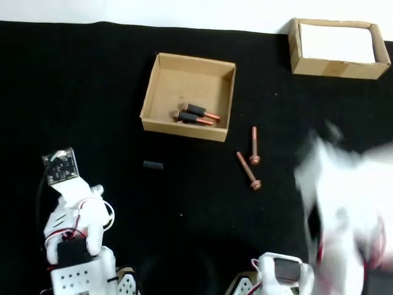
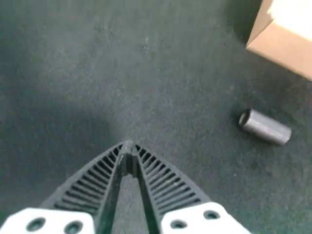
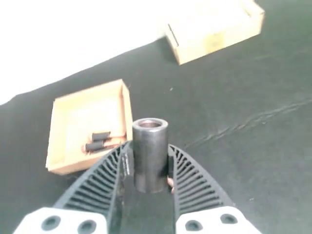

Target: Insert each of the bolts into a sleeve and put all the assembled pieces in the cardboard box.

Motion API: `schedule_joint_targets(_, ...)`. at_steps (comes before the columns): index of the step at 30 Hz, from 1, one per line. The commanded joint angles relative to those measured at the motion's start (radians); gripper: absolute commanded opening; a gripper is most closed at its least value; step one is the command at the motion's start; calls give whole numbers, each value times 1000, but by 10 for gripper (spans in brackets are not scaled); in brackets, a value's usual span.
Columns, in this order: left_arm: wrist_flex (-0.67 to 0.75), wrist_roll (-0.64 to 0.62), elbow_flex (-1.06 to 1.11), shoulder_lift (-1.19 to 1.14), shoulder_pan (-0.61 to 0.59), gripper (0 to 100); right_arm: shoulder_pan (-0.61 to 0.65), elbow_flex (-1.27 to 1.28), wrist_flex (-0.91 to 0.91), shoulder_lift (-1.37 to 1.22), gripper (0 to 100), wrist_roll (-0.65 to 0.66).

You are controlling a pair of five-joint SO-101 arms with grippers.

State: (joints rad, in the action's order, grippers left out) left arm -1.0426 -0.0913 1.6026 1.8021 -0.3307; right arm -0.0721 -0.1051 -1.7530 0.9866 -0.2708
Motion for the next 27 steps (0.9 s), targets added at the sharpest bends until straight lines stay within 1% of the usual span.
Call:
schedule_joint_targets(1, -6, 68, -147, -13, 31, 9, -56, 199, -5, 183, 6, 43)
schedule_joint_targets(3, -15, 95, -236, -88, 70, 9, -130, 337, 38, 295, 6, 83)
schedule_joint_targets(5, -43, 100, -341, -214, 120, 9, -228, 493, 139, 414, 6, 110)
schedule_joint_targets(8, -110, 100, -533, -456, 208, 9, -403, 756, 360, 593, 6, 187)
schedule_joint_targets(12, -253, 101, -811, -769, 351, 9, -611, 1089, 662, 832, 6, 293)
schedule_joint_targets(14, -330, 103, -946, -911, 435, 9, -705, 1205, 774, 863, 6, 327)
schedule_joint_targets(16, -384, 103, -1066, -1026, 513, 9, -796, 1260, 872, 831, 6, 338)
schedule_joint_targets(20, -428, 110, -1242, -1244, 641, 9, -929, 1359, 1070, 823, 6, 342)
schedule_joint_targets(22, -428, 181, -1297, -1337, 700, 9, -980, 1415, 1167, 823, 6, 344)
schedule_joint_targets(27, -422, 468, -1376, -1560, 834, 9, -1096, 1590, 1432, 823, 6, 344)
